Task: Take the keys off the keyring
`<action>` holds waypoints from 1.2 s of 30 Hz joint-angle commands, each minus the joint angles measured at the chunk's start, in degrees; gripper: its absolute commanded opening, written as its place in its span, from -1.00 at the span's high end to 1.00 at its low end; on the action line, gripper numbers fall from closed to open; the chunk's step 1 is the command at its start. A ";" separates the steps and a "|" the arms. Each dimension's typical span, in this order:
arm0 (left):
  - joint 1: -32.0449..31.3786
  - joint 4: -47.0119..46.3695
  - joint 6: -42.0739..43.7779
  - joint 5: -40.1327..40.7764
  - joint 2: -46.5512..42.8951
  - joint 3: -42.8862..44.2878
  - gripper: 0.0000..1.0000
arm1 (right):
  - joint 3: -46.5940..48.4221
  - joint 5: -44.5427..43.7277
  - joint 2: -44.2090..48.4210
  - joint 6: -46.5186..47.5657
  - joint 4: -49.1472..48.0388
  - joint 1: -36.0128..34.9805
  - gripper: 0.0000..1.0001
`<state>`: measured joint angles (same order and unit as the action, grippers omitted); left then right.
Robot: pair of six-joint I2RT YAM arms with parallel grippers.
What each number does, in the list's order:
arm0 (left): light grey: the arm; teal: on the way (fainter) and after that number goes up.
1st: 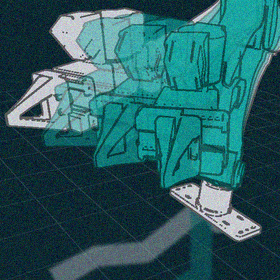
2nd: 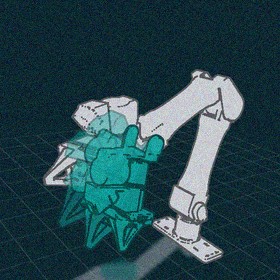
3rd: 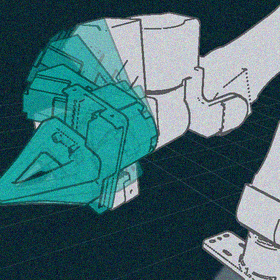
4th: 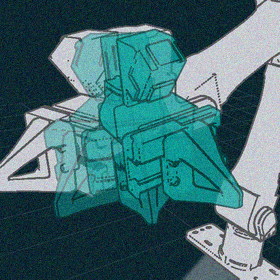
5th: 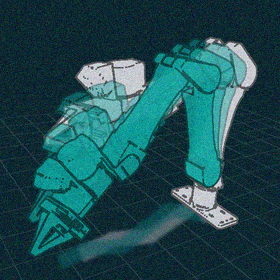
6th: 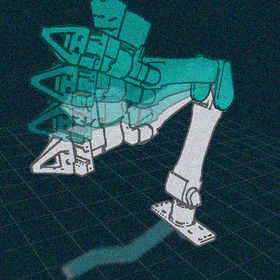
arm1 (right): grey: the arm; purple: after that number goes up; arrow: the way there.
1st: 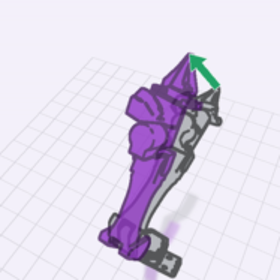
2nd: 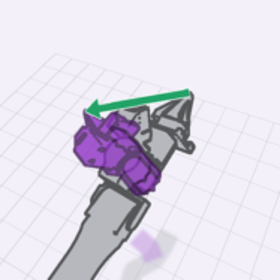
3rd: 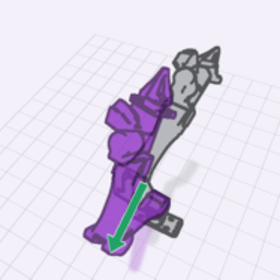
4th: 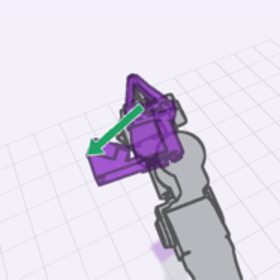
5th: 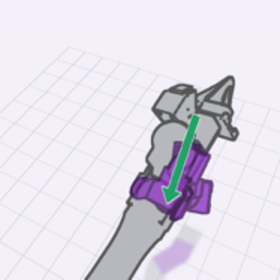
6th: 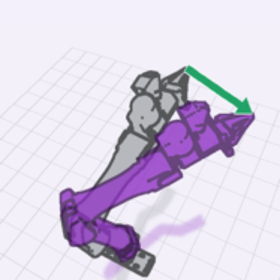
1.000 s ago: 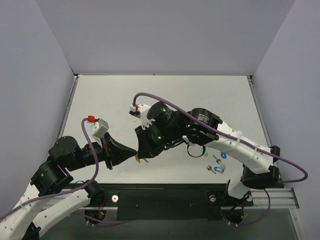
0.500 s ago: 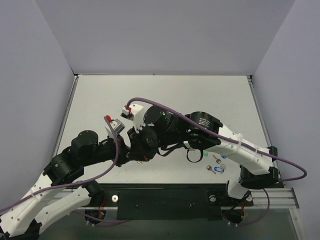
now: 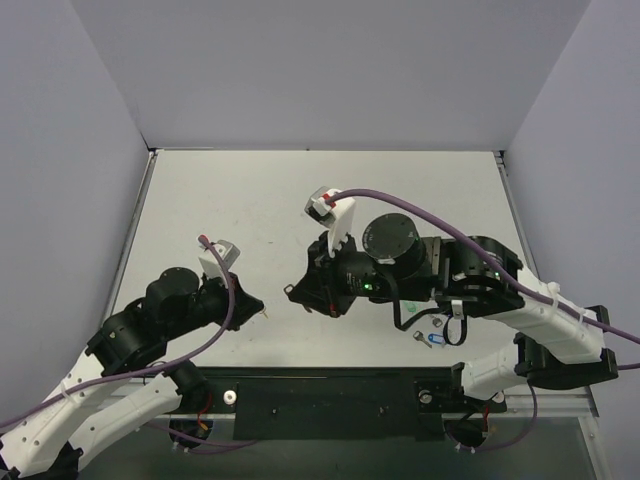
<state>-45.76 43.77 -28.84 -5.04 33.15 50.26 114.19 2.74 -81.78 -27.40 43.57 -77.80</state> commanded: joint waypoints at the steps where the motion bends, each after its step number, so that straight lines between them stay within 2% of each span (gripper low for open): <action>1: -0.21 2.46 -1.04 7.14 0.43 0.54 1.00 | -3.62 -8.27 4.69 -2.57 -2.70 -1.30 1.00; 7: -0.21 1.68 -1.57 10.57 -0.54 -0.16 1.00 | -9.33 -16.79 9.43 -5.91 -2.44 -4.55 1.00; 12: -0.12 2.28 -2.53 19.61 0.25 -0.25 1.00 | -14.78 -24.96 14.01 -9.33 -2.35 -7.80 1.00; 20: -0.12 1.85 0.09 22.96 1.57 0.54 1.00 | -27.00 -33.94 22.18 -15.49 -1.83 -8.86 1.00; 25: -0.12 0.44 0.80 25.16 1.40 -0.69 1.00 | -30.34 -39.12 21.93 -17.42 2.29 -8.60 1.00; 30: -0.12 -0.35 1.07 25.87 0.25 -1.22 1.00 | -30.34 -38.52 16.93 -17.78 5.12 -6.58 1.00; 34: -0.03 -0.53 0.89 26.48 -1.24 -1.83 1.00 | -30.52 -33.08 12.97 -17.78 5.56 -1.84 1.00; 36: -0.12 -0.44 0.72 27.10 -1.68 -1.92 1.00 | -30.35 -29.75 11.21 -16.64 5.65 2.89 1.00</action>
<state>-45.76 46.06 -28.67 19.86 32.67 48.53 84.09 -31.35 -67.66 -44.60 46.98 -81.38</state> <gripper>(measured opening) 0.017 0.005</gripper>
